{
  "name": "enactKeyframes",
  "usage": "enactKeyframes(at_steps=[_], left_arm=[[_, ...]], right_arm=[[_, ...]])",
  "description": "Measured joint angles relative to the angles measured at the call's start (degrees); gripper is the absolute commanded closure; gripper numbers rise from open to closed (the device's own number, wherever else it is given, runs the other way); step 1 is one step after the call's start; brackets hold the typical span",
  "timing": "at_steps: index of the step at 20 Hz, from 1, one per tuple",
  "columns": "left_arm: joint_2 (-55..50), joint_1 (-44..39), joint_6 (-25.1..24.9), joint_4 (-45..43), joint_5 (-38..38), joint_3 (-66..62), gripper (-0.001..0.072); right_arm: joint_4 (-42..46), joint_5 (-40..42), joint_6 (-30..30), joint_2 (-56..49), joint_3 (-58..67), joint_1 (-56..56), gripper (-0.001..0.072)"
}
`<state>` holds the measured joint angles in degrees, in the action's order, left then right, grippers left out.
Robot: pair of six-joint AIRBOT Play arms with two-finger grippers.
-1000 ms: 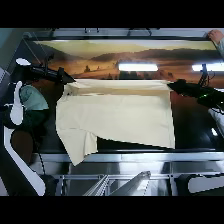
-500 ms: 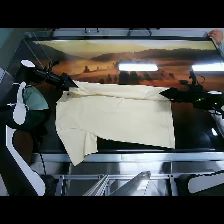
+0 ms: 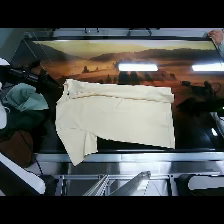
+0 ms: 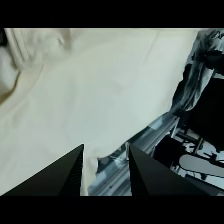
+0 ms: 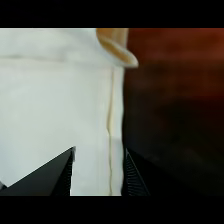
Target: Fold the shirts.
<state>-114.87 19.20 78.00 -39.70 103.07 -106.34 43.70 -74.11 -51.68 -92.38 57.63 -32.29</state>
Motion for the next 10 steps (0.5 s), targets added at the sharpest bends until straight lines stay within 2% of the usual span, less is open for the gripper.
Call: enactKeyframes(at_steps=[4,7,10], left_arm=[[12.3,1.0,-2.3,-7.6,-0.7,18.0,0.0413],[21.0,1.1,-3.5,-15.3,-2.8,32.2,0.0413],[28.7,1.0,-4.1,-19.2,-6.9,46.4,0.0413]], right_arm=[[6.3,-5.1,-4.0,0.9,-8.6,-0.7,0.0347],[7.3,-6.8,-4.3,1.3,-15.0,0.8,0.0348],[8.3,-8.9,-3.8,1.5,-17.8,3.6,0.0353]])
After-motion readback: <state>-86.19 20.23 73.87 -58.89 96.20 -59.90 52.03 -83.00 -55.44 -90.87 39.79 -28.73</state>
